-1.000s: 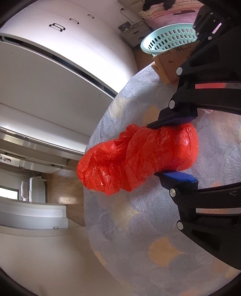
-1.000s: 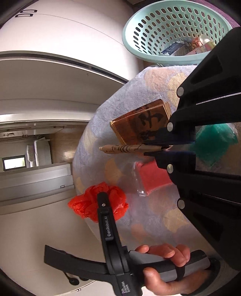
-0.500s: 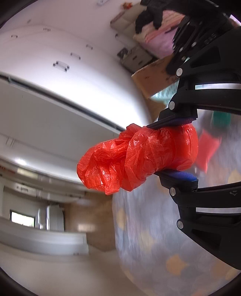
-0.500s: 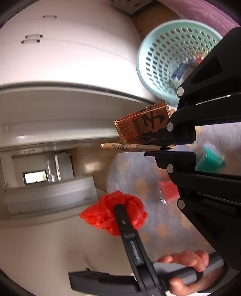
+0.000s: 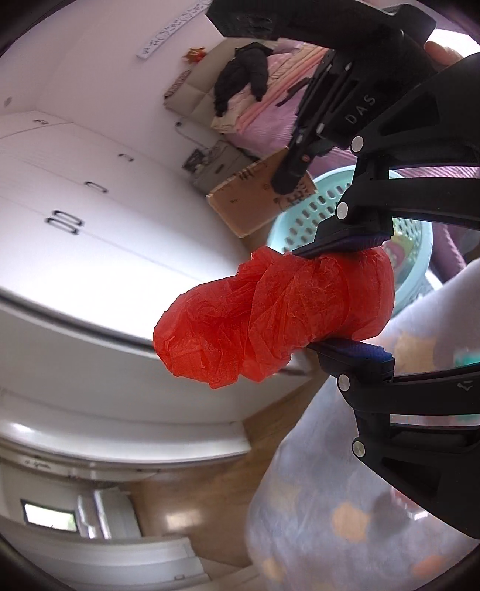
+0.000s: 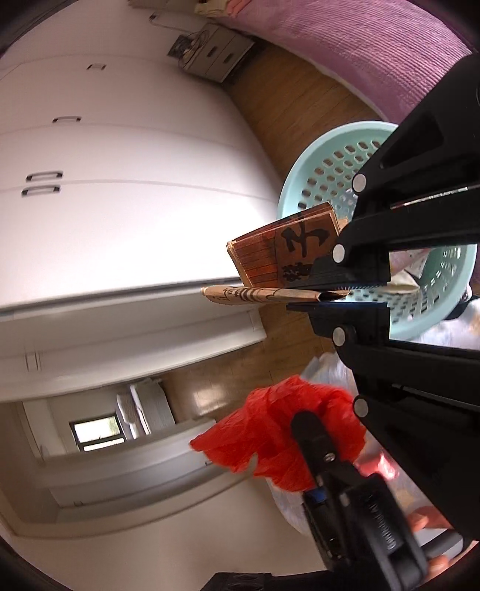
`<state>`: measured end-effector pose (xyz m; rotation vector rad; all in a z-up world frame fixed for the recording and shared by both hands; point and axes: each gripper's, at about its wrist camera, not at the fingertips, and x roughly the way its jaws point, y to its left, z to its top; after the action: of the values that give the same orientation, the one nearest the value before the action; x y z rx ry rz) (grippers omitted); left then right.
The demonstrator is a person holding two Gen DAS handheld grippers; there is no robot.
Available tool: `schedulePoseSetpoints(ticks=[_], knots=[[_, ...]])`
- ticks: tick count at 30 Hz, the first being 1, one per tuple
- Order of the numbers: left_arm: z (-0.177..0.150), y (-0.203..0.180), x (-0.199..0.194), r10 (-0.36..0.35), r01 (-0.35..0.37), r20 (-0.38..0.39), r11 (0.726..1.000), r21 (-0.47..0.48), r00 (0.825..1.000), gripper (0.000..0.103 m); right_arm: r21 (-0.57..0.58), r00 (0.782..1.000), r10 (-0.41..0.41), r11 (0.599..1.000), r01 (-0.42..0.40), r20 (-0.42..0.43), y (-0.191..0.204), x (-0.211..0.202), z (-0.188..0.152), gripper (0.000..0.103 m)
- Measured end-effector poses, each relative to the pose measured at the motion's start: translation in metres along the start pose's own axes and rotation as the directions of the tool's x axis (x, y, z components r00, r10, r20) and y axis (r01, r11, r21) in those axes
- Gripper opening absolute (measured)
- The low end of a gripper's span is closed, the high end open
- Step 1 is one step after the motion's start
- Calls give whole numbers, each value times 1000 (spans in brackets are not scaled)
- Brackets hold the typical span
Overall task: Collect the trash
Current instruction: 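Carry the red bag and paper bag over the teal basket and open both tools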
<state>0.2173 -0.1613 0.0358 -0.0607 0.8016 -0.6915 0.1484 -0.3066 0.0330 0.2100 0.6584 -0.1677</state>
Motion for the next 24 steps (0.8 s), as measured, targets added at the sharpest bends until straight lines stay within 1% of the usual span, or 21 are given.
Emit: schedulePoseSetpoints(ticks=[2, 5, 9, 14, 17, 19, 21, 23, 24], knots=[[-2, -5, 24, -29, 28, -56, 1000, -10, 998, 38, 31, 1000, -14, 999, 15, -22, -15, 9, -2, 4], [-6, -6, 51, -65, 61, -111, 997, -38, 992, 38, 77, 997, -37, 996, 42, -65, -38, 25, -5, 4], [-16, -20, 82, -34, 35, -157, 999, 2, 987, 38, 138, 991, -46, 988, 63, -123, -64, 45, -14, 4], [-27, -28, 99, -26, 31, -182, 999, 24, 983, 40, 171, 984, -61, 981, 89, -166, -80, 57, -28, 4], [-28, -29, 104, -10, 16, -191, 999, 33, 982, 46, 194, 980, -58, 976, 95, -189, -88, 61, -35, 5], [-30, -30, 104, 1, 8, -188, 999, 44, 982, 55, 213, 979, -48, 973, 92, -200, -94, 64, -38, 8], [-31, -29, 98, -34, 43, -197, 998, 43, 980, 58, 225, 979, -42, 970, 88, -201, -91, 61, -43, 9], [-32, -24, 88, -39, 48, -169, 998, 51, 985, 63, 231, 980, -45, 969, 91, -196, -93, 59, -46, 12], [-33, -22, 80, -33, 41, -144, 998, 57, 989, 70, 232, 980, -45, 969, 90, -194, -91, 60, -46, 13]])
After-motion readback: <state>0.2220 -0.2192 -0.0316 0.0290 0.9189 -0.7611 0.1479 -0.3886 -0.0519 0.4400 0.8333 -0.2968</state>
